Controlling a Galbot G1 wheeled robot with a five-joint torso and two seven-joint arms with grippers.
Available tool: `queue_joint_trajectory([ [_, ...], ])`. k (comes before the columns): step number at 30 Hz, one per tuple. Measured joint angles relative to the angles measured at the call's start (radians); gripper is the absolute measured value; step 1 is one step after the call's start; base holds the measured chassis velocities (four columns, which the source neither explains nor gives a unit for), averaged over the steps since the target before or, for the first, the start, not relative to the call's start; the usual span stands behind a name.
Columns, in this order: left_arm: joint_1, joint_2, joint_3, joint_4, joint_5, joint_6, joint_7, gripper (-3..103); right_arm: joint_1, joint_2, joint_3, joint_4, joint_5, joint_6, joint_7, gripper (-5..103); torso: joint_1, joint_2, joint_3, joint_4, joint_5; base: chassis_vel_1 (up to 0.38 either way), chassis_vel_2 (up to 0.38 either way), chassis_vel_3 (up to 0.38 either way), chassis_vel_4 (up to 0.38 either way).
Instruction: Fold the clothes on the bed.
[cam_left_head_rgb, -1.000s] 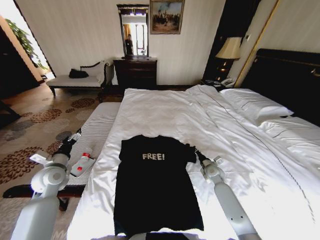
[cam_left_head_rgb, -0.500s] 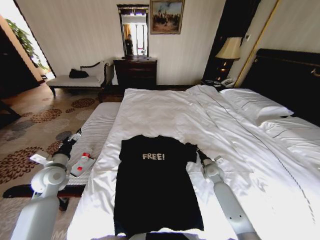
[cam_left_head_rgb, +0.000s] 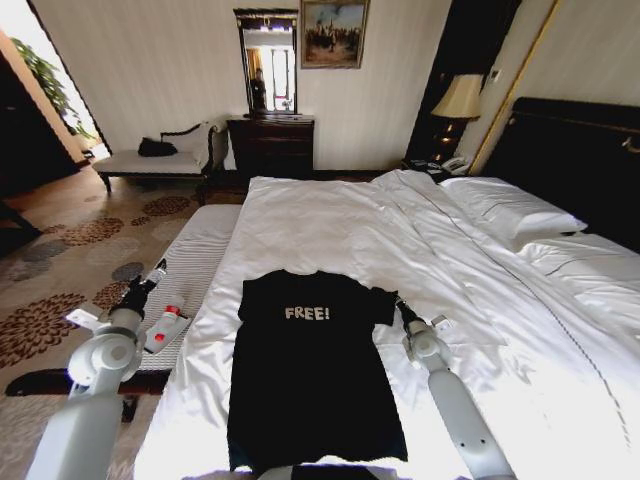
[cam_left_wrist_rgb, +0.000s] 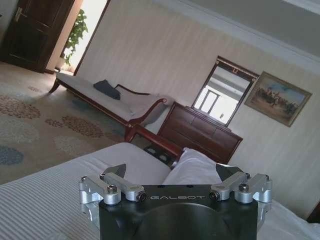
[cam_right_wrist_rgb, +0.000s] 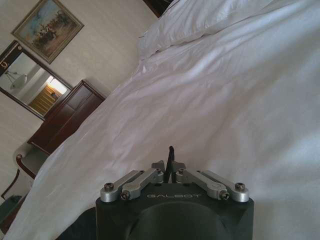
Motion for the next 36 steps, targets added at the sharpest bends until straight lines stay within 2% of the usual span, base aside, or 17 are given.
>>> queue_joint_trajectory([
  [1,0.0,0.0,0.0,0.0,0.0,0.0,0.0,100,0.0,0.0,0.0,0.0,0.0,0.0,0.0,8,0.0,0.0,0.0,0.0,0.0,0.0,0.0,0.0,0.0],
  [4,0.009,0.0,0.001,-0.002,0.012,0.005,-0.01,100,-0.014,0.001,0.006,0.018,-0.056,0.003,0.031,24,0.0,0.0,0.0,0.0001,0.0,0.0,0.0,0.0,0.0],
  [6,0.01,0.0,0.001,-0.003,0.012,0.006,-0.011,100,-0.02,0.0,0.012,0.028,-0.066,0.007,0.042,24,0.0,0.0,0.0,0.0001,0.0001,0.0,0.0,0.0,0.0],
  [8,0.011,0.003,0.0,-0.005,0.008,0.009,-0.015,100,-0.033,-0.004,0.029,0.066,-0.067,0.014,0.066,35,0.0,0.0,0.0,0.0,0.0001,0.0,0.0,0.0,0.0],
  [10,0.003,0.013,0.003,-0.005,-0.014,0.014,-0.023,100,-0.044,-0.011,0.053,0.121,-0.048,0.021,0.091,45,0.0,0.0,0.0,0.0,0.0003,0.0,0.0,0.0,0.0],
  [11,0.003,0.013,0.003,-0.005,-0.014,0.014,-0.023,100,-0.044,-0.011,0.053,0.121,-0.048,0.021,0.091,45,0.0,0.0,0.0,0.0,0.0003,0.0,0.0,0.0,0.0],
  [16,-0.046,0.05,0.044,-0.006,-0.097,0.059,-0.07,100,-0.045,-0.046,0.107,0.274,0.036,0.023,0.163,61,0.0,0.0,0.0,-0.0005,-0.0002,0.0,0.0,0.0,0.0],
  [18,-0.052,0.071,0.066,-0.005,-0.076,0.092,-0.086,100,-0.031,-0.074,0.103,0.319,0.072,0.019,0.187,73,0.0,0.0,0.0,-0.0006,-0.0002,0.0,0.0,0.0,0.0],
  [20,-0.05,0.085,0.084,-0.023,-0.077,0.152,-0.119,100,-0.021,-0.095,0.082,0.342,0.085,0.009,0.191,83,0.0,0.0,0.0,0.0007,0.0002,0.0,0.0,0.0,0.0],
  [21,-0.05,0.085,0.084,-0.023,-0.077,0.152,-0.119,100,-0.021,-0.095,0.082,0.342,0.085,0.009,0.191,83,0.0,0.0,0.0,0.0007,0.0002,0.0,0.0,0.0,0.0],
  [22,-0.05,0.091,0.095,-0.036,-0.093,0.201,-0.144,100,-0.02,-0.1,0.075,0.351,0.088,0.005,0.192,83,0.0,0.0,0.0,0.0007,0.0004,0.0,0.0,0.0,0.0],
  [24,-0.043,0.102,0.127,-0.066,-0.128,0.32,-0.198,100,-0.016,-0.103,0.06,0.362,0.091,-0.006,0.194,94,0.0,0.0,0.0,-0.0005,-0.0001,0.0,0.0,0.0,0.0],
  [25,-0.043,0.102,0.127,-0.066,-0.128,0.32,-0.198,100,-0.016,-0.103,0.06,0.362,0.091,-0.006,0.194,94,0.0,0.0,0.0,-0.0005,-0.0001,0.0,0.0,0.0,0.0],
  [26,-0.036,0.107,0.146,-0.077,-0.121,0.353,-0.21,100,-0.014,-0.103,0.055,0.362,0.091,-0.01,0.195,98,0.0,0.0,0.0,-0.0001,0.0002,0.0,0.0,0.0,0.0],
  [29,-0.016,0.115,0.225,-0.094,-0.058,0.387,-0.215,100,-0.012,-0.096,0.047,0.358,0.091,-0.017,0.2,100,0.0,0.0,0.0,0.0002,0.0,0.0,0.0,0.0,0.0],
  [32,-0.005,0.101,0.262,-0.095,-0.051,0.387,-0.213,100,-0.012,-0.085,0.044,0.354,0.091,-0.019,0.205,100,0.0,0.0,0.0,-0.0002,0.0003,0.0,0.0,0.0,0.0],
  [36,0.005,0.043,0.279,-0.051,-0.11,0.35,-0.18,100,-0.014,-0.065,0.04,0.35,0.09,-0.022,0.21,100,0.0,0.0,0.0,0.0002,0.0001,0.0,0.0,0.0,0.0],
])
